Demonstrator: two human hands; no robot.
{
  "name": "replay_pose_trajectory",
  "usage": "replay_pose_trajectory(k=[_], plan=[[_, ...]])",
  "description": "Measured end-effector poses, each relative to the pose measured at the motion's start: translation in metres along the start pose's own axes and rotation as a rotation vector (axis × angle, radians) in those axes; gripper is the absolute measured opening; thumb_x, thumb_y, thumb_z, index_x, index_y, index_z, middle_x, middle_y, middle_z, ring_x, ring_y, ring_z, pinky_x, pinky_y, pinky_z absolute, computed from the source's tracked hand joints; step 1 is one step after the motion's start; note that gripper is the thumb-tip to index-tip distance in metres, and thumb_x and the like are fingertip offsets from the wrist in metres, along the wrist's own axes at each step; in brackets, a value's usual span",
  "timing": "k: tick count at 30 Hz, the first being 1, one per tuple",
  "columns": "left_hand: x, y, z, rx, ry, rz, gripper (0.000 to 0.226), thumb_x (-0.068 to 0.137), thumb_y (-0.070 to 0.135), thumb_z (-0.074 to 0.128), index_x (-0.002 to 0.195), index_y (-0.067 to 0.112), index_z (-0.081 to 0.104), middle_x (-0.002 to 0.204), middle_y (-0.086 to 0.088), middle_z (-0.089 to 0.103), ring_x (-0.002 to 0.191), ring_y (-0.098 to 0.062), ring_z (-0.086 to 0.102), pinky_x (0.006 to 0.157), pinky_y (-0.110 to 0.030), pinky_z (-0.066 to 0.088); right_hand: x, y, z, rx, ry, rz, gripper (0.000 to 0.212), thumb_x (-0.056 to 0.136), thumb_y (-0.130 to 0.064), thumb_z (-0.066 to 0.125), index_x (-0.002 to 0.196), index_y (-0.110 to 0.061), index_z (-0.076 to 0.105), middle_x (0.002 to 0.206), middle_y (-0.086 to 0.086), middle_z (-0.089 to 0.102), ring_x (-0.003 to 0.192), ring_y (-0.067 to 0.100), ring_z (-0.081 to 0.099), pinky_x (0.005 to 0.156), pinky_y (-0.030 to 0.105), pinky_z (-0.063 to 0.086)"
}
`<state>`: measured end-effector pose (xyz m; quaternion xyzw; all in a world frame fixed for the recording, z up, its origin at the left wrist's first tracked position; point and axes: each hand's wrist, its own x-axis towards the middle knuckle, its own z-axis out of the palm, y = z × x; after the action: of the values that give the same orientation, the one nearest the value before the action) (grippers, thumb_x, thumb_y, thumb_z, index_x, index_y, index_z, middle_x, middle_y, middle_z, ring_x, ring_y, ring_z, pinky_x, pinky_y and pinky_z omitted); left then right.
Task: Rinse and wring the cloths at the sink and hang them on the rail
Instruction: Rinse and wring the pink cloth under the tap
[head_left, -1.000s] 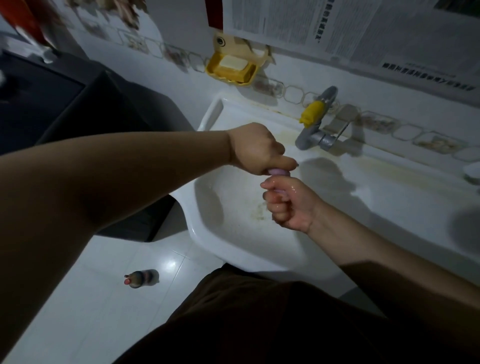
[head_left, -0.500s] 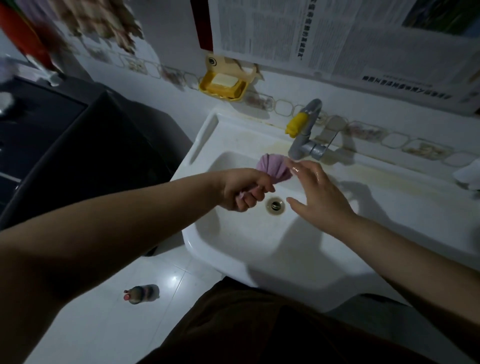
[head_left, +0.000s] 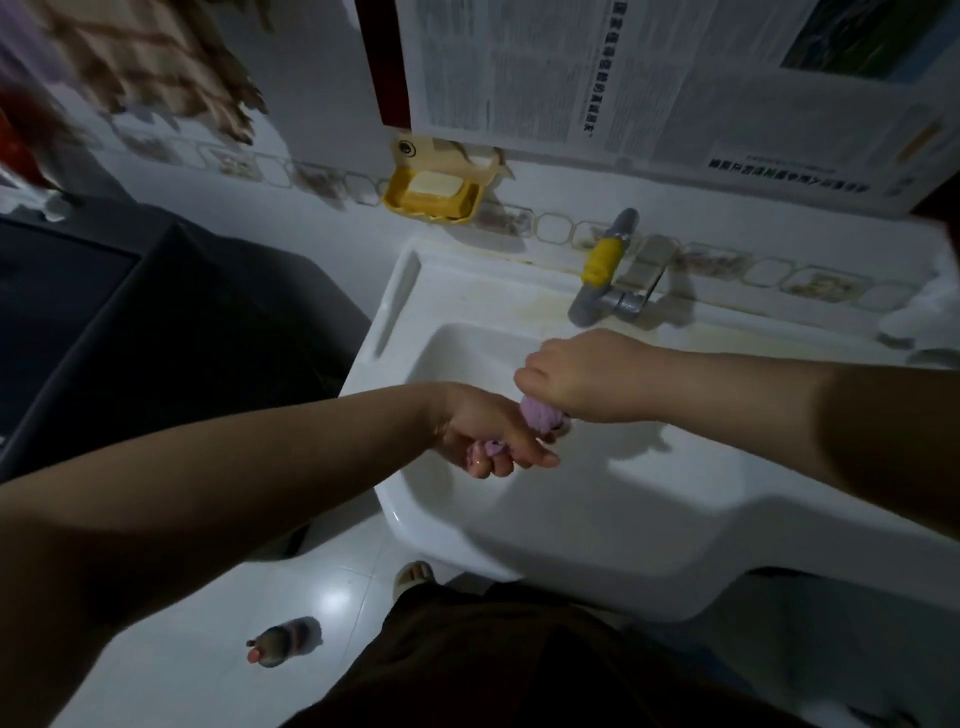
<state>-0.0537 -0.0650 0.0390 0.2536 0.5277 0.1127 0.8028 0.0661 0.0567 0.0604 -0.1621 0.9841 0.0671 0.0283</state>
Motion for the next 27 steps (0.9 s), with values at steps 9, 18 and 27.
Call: replay_pose_trajectory(k=[9, 18, 27], plan=[[-0.011, -0.02, -0.051, 0.927, 0.943, 0.334, 0.067, 0.094, 0.027, 0.053, 0.147, 0.013, 0.016, 0.102, -0.014, 0.066, 0.094, -0.033, 0.063, 0.069, -0.034, 0.043, 0.073, -0.026, -0.005, 0.441, -0.39, 0.839, 0.029, 0.089, -0.035, 0.053, 0.067, -0.017, 0.05, 0.065, 0.0, 0.045, 0.07, 0.025, 0.051, 0.053, 0.028, 0.034], [-0.056, 0.033, -0.091, 1.973, 0.824, 1.055, 0.052, 0.092, 0.052, 0.031, 0.124, 0.012, 0.041, 0.059, -0.009, 0.06, 0.043, -0.029, 0.055, 0.044, -0.023, 0.028, 0.098, -0.076, -0.02, 1.647, 0.519, 1.537, 0.029, 0.081, -0.011, 0.061, 0.063, -0.019, 0.04, 0.044, -0.003, 0.033, 0.036, 0.012, 0.026, 0.04, 0.017, 0.018], [-0.075, 0.084, -0.081, 2.118, 0.85, 1.568, 0.024, 0.096, 0.034, 0.046, 0.104, 0.012, 0.041, 0.052, -0.005, 0.05, 0.036, -0.024, 0.048, 0.039, -0.02, 0.027, 0.089, -0.073, -0.07, 2.204, 0.735, 1.415, 0.026, 0.086, -0.012, 0.051, 0.065, -0.023, 0.04, 0.047, -0.005, 0.024, 0.033, 0.006, 0.016, 0.033, 0.013, 0.012]])
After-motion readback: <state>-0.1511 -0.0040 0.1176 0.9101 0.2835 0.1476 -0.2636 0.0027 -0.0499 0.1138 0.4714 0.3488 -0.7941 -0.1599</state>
